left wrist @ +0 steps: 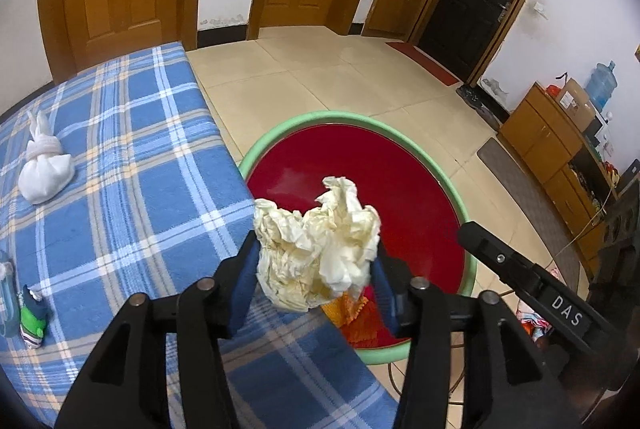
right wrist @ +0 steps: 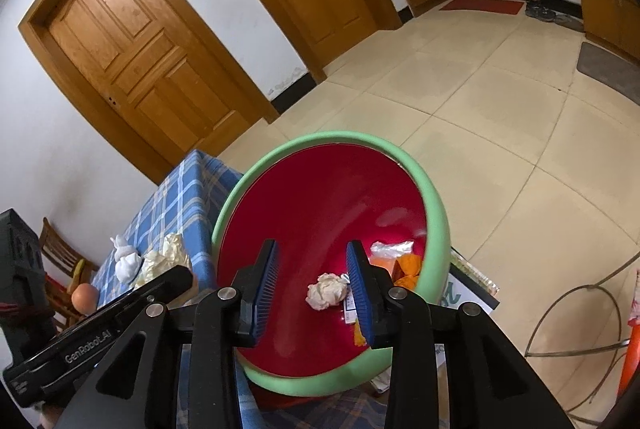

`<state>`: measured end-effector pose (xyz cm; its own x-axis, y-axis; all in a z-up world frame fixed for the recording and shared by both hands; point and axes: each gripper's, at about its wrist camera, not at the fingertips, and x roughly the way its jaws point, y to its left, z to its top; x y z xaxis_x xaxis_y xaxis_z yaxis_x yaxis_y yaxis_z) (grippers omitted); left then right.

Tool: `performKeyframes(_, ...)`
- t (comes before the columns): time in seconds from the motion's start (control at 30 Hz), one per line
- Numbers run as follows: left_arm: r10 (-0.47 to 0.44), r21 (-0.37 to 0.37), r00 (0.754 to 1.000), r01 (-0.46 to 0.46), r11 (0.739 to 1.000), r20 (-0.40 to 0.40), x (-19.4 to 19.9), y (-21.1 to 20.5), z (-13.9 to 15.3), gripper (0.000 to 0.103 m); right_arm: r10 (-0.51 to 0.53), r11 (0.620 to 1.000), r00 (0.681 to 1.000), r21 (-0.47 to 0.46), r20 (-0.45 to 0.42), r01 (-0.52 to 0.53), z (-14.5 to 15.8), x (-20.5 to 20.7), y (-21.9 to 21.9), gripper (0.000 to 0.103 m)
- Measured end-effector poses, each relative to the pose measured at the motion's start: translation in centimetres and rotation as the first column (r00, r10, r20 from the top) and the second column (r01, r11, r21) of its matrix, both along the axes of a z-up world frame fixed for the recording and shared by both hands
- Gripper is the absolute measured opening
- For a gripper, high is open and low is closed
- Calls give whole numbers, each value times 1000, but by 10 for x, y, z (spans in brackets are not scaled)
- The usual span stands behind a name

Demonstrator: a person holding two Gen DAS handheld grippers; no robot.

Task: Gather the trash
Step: 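Open the right tool over the bucket while the left tool opens, dropping both items, then move both tools back over the table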

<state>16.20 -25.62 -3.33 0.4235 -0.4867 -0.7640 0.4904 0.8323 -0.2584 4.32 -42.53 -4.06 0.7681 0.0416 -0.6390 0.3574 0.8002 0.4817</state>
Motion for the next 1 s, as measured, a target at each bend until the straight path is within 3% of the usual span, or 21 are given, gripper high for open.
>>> performKeyframes(0.43, 10, -32, 1000, -10, 999, 11, -9, 4, 8, 67, -7, 1000, 1000, 24, -1, 7, -2, -8, 0, 37)
performKeyframes(1.0, 88, -20, 995, -87, 996, 45, -23, 42, 21, 68, 18, 1000, 1000, 17, 16, -18, 8, -17, 13, 43)
